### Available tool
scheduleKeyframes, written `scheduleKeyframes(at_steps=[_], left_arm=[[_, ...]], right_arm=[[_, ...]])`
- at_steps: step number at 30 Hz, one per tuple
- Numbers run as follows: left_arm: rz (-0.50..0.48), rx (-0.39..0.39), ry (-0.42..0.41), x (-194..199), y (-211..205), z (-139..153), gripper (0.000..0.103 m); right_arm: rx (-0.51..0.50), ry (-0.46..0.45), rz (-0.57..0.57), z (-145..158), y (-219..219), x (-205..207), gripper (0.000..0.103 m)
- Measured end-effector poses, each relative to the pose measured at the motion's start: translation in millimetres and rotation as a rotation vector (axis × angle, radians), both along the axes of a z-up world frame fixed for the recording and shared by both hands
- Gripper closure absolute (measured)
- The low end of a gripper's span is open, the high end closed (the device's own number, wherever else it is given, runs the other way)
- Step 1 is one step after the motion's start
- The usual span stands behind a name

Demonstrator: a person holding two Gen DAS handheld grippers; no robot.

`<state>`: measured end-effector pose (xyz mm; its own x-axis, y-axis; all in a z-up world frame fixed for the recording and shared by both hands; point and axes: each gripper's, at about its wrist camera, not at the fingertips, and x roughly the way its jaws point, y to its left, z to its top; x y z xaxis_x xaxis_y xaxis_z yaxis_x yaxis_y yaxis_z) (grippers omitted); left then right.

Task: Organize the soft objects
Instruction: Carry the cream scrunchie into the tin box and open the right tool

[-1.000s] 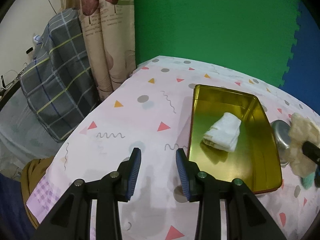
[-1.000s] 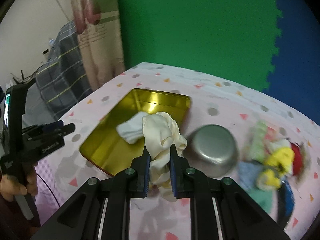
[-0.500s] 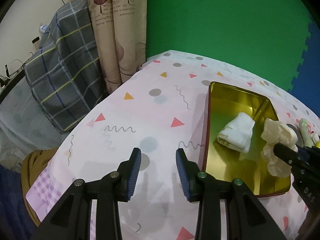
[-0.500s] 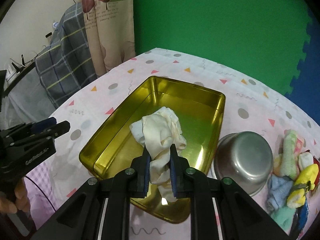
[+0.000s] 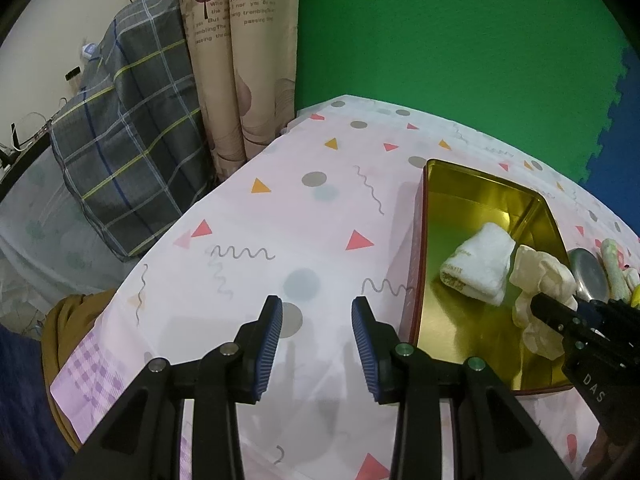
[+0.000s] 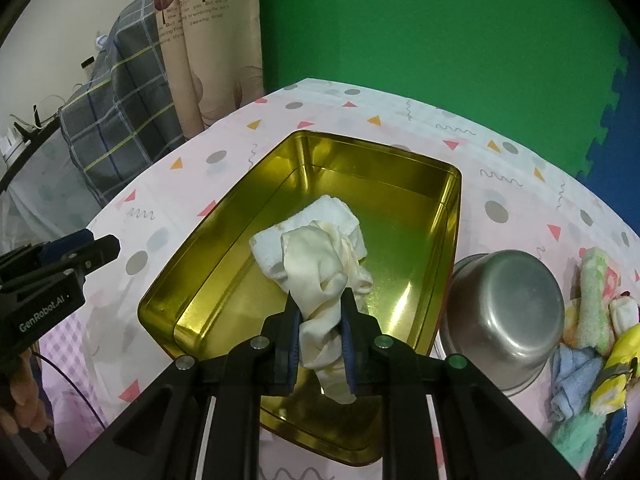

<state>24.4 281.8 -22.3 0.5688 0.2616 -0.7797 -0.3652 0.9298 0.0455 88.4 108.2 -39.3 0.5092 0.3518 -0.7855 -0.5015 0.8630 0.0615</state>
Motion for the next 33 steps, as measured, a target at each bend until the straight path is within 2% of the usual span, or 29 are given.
scheduleKeyframes(at_steps=[3, 5, 7, 17, 33], left_arm=[[-0.001, -0.001, -0.001, 0.1, -0.3, 0.0, 0.066], [-0.002, -0.001, -0.002, -0.4, -0.9, 0.3, 0.066], [-0.002, -0.002, -0.001, -0.3, -0.8, 0.1, 0.066], [-0.004, -0.001, 0.004, 0.6, -3.4, -0.9, 0.066], [-0.007, 0.004, 0.006, 0.9, -5.7, -2.4, 0.066]], right_arm=[[-0.002, 0.002, 0.001, -0.6, 1.3, 0.1, 0.083], [0.0, 0.001, -0.001, -0.9, 2.8, 0.0, 0.067], [-0.007, -0.019, -0.01, 0.9, 3.5, -2.1, 0.058], [0.011, -0.046, -0.016, 10.7, -4.8, -12.4, 0.047], [0.045, -0.117, -0.049, 34.4, -50.3, -54.6, 0.043]])
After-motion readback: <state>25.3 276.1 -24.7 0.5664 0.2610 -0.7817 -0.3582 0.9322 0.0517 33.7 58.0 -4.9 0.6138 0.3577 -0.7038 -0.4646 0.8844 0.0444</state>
